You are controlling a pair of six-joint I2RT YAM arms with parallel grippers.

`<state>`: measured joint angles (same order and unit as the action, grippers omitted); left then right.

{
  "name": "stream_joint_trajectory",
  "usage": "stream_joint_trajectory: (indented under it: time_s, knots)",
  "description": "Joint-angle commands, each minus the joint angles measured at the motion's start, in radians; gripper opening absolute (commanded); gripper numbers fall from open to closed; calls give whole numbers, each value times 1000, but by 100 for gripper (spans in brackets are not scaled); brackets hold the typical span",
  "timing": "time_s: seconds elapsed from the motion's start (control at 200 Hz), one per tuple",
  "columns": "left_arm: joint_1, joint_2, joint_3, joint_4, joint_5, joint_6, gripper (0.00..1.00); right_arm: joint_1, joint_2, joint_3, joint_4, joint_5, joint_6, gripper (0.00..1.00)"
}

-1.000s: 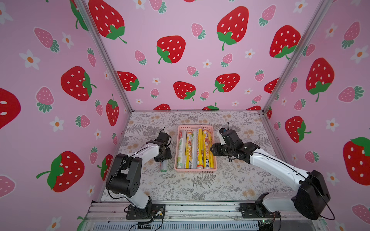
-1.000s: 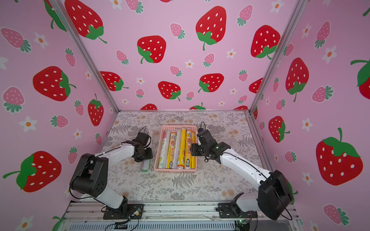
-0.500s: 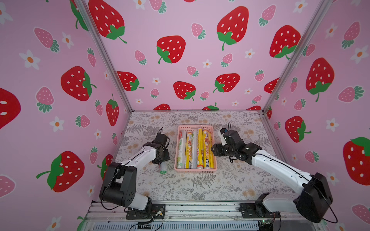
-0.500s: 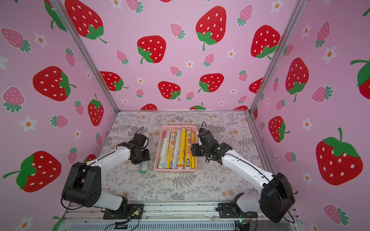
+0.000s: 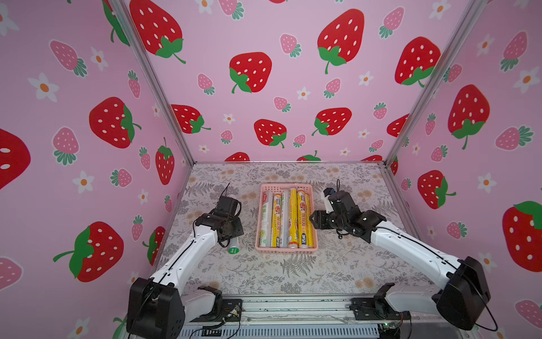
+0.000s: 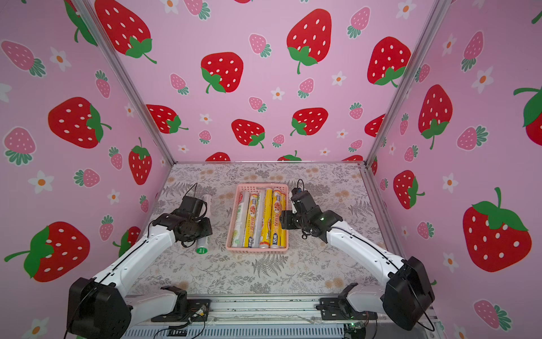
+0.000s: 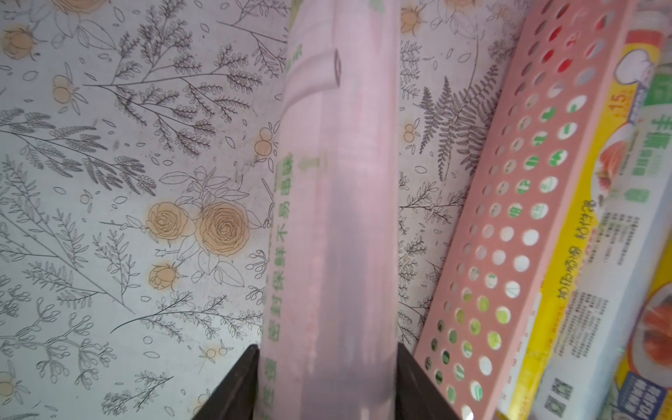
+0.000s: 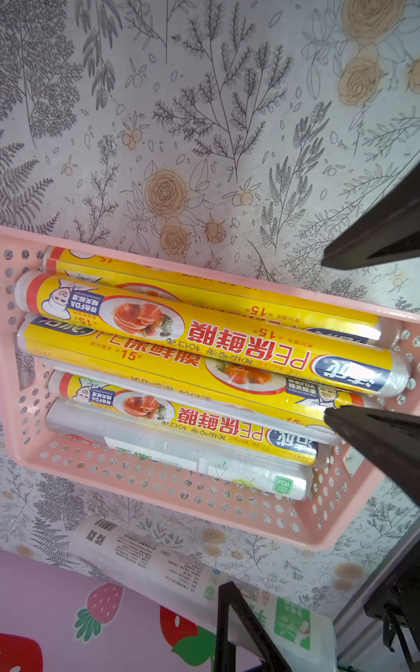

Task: Put the plastic wrap into the basket
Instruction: Pick up the plastic wrap from the center of the board.

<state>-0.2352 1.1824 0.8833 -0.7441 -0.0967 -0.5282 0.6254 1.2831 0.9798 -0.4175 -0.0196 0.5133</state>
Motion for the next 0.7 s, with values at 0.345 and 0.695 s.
stream_joint_trajectory:
  time_s: [0.345,0.695]
  knots:
    - [-14,-126,120,-60,159,-15,49,-3,-43,3,34,-39,45,64]
    - [-187,-23,198,43,249,-40,50,-2,-39,-15,47,-42,47,64]
